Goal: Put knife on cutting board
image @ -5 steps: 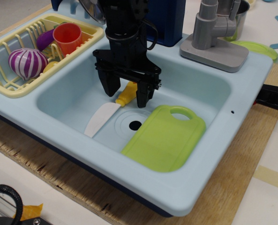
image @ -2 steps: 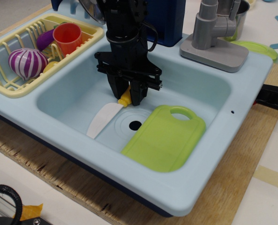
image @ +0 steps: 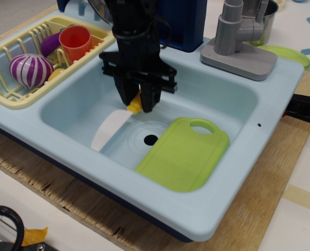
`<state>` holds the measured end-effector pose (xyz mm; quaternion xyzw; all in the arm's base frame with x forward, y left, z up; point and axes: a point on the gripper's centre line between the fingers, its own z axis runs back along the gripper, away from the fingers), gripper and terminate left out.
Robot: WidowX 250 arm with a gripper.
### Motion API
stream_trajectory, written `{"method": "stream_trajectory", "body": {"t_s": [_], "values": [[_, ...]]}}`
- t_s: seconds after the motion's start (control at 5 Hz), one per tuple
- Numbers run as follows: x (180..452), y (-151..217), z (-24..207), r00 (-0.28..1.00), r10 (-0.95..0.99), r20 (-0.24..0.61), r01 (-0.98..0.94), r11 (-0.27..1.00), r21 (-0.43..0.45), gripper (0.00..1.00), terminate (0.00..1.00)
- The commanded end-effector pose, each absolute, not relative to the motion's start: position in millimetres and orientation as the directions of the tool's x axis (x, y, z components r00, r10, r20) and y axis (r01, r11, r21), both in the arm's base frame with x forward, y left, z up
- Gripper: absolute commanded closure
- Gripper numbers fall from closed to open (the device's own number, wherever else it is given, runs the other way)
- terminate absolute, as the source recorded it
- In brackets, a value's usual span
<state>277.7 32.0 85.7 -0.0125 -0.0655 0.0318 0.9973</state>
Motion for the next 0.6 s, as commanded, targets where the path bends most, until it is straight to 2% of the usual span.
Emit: {"method": "stream_trajectory", "body": {"t_s": [0.0, 0.4], "values": [[282, 14, 118, 0.977, 0.061, 0.204, -0.054, 0.998, -0.037, 0.00, 0.00], [278, -26, 115, 0.981, 0.082, 0.175, -0.066, 0.993, -0.099, 0.00, 0.00]]}}
